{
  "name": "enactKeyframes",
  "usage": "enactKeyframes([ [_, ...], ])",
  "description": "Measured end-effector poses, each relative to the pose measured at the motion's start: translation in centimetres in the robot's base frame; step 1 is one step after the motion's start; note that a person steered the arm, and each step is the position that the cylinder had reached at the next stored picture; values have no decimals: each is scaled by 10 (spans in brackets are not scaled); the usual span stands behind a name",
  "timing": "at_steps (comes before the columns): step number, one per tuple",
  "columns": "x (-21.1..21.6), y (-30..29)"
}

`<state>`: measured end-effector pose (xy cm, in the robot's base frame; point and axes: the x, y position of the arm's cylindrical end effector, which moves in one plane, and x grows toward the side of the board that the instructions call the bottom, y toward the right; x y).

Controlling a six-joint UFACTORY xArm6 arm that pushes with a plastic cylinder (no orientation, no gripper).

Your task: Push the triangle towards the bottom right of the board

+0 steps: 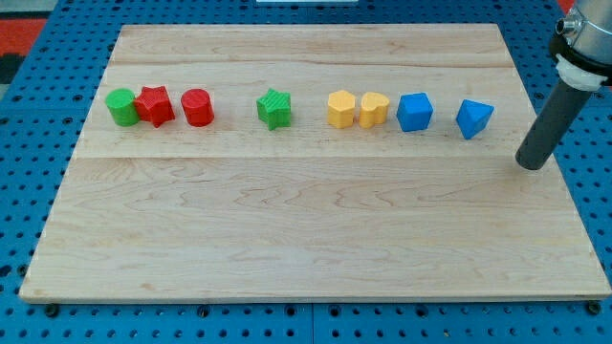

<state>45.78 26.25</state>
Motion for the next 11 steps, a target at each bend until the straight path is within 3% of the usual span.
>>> enactKeyframes([
  [2, -6, 21],
  [3, -55, 65],
  [4, -114, 25],
  [5, -136, -70],
  [6, -85, -95],
  [8, -121, -68],
  [10, -13, -54],
  [11, -22, -70],
])
